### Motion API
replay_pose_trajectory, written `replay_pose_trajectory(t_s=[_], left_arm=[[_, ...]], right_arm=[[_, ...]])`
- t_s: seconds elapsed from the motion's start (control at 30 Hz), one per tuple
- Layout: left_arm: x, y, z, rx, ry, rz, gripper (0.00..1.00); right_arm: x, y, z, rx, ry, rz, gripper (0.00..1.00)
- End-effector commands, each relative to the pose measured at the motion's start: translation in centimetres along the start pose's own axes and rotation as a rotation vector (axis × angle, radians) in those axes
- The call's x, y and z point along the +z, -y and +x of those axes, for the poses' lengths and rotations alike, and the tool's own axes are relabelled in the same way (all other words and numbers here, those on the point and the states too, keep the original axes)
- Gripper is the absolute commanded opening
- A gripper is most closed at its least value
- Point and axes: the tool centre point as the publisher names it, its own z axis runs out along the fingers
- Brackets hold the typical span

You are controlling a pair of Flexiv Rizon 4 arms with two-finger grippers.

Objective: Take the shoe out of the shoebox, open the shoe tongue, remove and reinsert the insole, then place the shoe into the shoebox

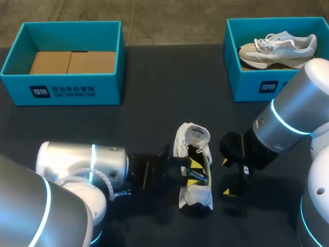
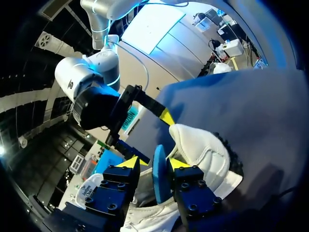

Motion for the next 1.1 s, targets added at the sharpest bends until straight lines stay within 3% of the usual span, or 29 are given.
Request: replay_pose_trajectory(t_s=[0.03,0.37,0.77,1.03,1.1], left_arm=[[-1.8,0.7,0.1,-0.003,-0.012,0.0,0.37],[-3.4,0.6,0.1,0.011,-0.06,-0.049,0.42],[-6.4,0.0,-0.2,-0.007,-0.212,-0.096,0.47],[-9.1,-1.3,-0.5,-0.009,-0.42,-0.123,0.4],[-9.6,-1.5,-0.5,0.0,-0.467,-0.134,0.32]], right_arm=[[0.1,0.0,0.1,0.001,0.002,0.001,1.0],[0.1,0.0,0.1,0.001,0.002,0.001,1.0],[0.1,0.0,0.1,0.001,0.002,0.001,1.0],[0.1,0.0,0.1,0.001,0.002,0.001,1.0],[0.1,0.0,0.1,0.001,0.002,0.001,1.0]])
